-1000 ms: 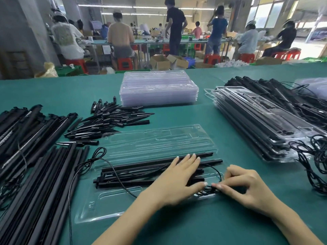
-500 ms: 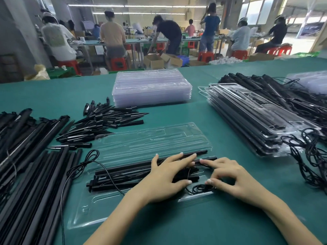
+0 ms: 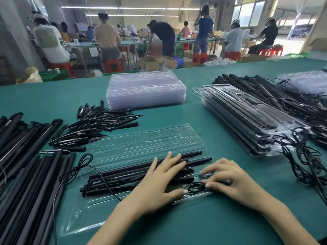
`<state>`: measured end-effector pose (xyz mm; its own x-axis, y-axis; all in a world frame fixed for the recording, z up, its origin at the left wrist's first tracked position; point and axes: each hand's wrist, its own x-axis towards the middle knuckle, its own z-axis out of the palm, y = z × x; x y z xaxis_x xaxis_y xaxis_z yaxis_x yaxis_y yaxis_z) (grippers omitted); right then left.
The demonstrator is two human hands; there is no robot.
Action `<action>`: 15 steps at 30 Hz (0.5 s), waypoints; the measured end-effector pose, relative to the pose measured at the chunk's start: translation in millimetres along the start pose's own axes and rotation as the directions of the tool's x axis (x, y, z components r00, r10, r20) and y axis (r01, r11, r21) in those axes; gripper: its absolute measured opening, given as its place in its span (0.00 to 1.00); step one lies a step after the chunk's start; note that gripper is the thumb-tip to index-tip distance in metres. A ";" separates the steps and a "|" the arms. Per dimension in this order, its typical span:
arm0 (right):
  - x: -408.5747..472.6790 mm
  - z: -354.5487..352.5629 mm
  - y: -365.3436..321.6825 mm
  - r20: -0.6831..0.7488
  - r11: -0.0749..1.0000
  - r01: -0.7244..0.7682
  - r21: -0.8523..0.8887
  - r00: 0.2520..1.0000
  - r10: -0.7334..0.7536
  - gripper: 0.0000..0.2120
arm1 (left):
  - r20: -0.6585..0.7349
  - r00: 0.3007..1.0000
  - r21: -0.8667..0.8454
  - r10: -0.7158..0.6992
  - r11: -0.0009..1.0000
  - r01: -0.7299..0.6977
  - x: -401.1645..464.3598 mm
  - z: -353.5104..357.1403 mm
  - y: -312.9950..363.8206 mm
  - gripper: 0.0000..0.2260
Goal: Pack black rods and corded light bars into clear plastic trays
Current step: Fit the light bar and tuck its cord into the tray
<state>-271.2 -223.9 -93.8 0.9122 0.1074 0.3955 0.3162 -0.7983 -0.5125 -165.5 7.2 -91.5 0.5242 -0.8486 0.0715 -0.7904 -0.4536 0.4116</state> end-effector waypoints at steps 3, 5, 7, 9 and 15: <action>-1.7 -2.5 0.4 0.041 0.998 -0.059 0.036 0.997 0.058 0.13 | -0.016 0.997 0.069 -0.080 0.994 0.081 -7.7 -5.9 -9.3 0.31; -4.7 -3.5 -0.5 0.060 0.995 -0.104 0.005 0.993 0.103 0.18 | 0.033 0.996 0.155 -0.087 0.985 0.081 -11.4 -8.2 -13.0 0.31; -11.2 -4.5 -0.7 0.094 0.986 -0.162 -0.031 0.982 0.164 0.20 | 0.051 0.996 0.234 -0.074 0.970 0.060 -13.9 -6.8 -13.7 0.31; -17.8 -4.8 -0.8 0.125 0.980 -0.185 -0.068 0.973 0.193 0.16 | 0.025 0.998 0.252 -0.066 0.966 0.057 -14.7 -4.0 -14.4 0.30; -21.5 -6.8 -0.5 0.183 0.974 -0.221 -0.043 0.957 0.225 0.12 | -0.109 0.988 -0.260 -0.111 0.962 0.079 -22.7 -23.5 -27.8 0.34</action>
<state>-292.8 -229.8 -96.9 0.9918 0.0320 0.1237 0.0958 -0.8270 -0.5540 -148.0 45.5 -83.2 0.6399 -0.7584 0.1237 -0.6366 -0.4331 0.6380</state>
